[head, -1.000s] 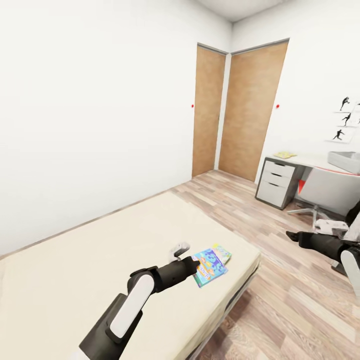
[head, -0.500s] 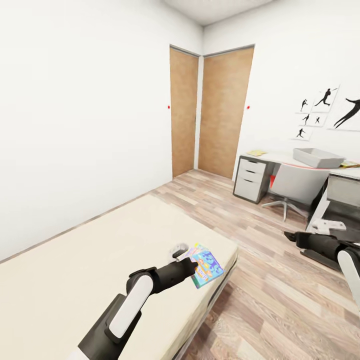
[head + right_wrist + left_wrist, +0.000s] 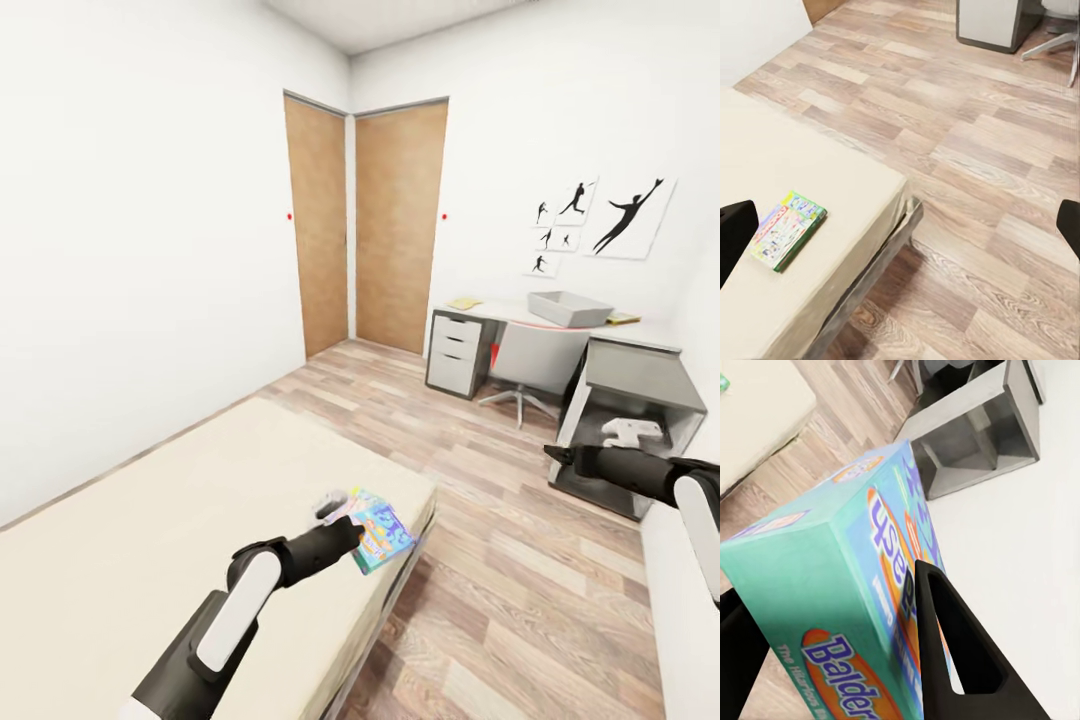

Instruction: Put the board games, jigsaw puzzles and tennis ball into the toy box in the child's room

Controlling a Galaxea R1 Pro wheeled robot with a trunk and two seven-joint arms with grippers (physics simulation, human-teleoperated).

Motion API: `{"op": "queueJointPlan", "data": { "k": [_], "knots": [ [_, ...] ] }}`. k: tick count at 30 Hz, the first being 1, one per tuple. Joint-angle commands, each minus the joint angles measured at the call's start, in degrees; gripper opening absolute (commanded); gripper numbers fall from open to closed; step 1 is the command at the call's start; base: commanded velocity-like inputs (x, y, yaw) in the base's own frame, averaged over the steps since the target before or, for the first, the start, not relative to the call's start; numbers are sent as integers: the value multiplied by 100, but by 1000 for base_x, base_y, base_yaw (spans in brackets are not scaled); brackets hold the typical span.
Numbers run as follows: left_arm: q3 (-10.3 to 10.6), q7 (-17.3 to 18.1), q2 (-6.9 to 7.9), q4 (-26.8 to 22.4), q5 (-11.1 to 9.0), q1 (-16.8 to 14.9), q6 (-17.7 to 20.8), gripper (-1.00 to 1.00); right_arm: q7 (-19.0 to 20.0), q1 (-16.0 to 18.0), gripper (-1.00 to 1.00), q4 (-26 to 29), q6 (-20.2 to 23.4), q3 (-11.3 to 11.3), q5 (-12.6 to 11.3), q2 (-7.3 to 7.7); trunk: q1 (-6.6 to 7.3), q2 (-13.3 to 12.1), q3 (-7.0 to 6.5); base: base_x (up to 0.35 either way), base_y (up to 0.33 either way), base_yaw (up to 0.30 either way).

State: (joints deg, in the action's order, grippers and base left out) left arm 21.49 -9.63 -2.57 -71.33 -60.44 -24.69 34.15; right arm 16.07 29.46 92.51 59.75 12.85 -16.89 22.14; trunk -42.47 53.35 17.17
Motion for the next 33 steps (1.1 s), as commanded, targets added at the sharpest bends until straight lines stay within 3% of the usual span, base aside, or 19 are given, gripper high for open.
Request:
{"op": "queueJointPlan", "data": {
  "k": [1, 5, 7, 9, 12, 23, 24, 26, 30, 33],
  "knots": [
    [-9, -68, 9, 58, -100, -3, -58, -100, 55, 37, 100, 3, 25, 5, 46, -3, 22, -35, -11, 0, 0, -283],
    [-10, -66, -15, 343, -99, -1, -304, -100, 52, 58, 100, -1, 25, -57, 56, -19, 110, -196, -83, 0, 0, -283],
    [-17, -70, -12, 367, -99, -1, -317, -100, 49, 55, 100, 0, 25, -199, 63, -48, 154, -276, -118, 0, 0, -282],
    [-27, -73, -4, 383, -99, -1, -325, -100, 47, 49, 100, 3, 25, -496, 83, -77, 197, -356, -154, 0, 0, -282],
    [-35, -74, 9, 389, -99, -1, -328, -100, 46, 45, 100, 1, 25, -661, 93, -90, 263, -477, -208, 0, 0, -282],
    [-48, -75, 21, 399, -99, -1, -329, -100, 25, 41, 100, 2, 25, -754, 98, -101, 505, -918, -406, 0, 0, -283],
    [-48, -75, 21, 398, -99, -1, -330, -100, 13, 36, 100, -1, 25, -775, 98, -129, 527, -958, -424, 0, 0, -203],
    [-48, -80, 19, 406, -95, -1, -330, -100, -23, 31, 100, -8, 25, -943, 148, -350, 571, -1038, -460, 0, 0, -132],
    [-48, -82, 4, 578, -96, -4, -346, -100, -190, 33, 100, -12, 25, -1106, 386, -639, 659, -1198, -531, 0, 0, -56],
    [-48, -83, -9, 672, -95, -11, -357, -100, -240, 33, 100, -13, 20, -1139, 456, -703, 725, -1319, -585, 0, 0, -17]
  ]
}}
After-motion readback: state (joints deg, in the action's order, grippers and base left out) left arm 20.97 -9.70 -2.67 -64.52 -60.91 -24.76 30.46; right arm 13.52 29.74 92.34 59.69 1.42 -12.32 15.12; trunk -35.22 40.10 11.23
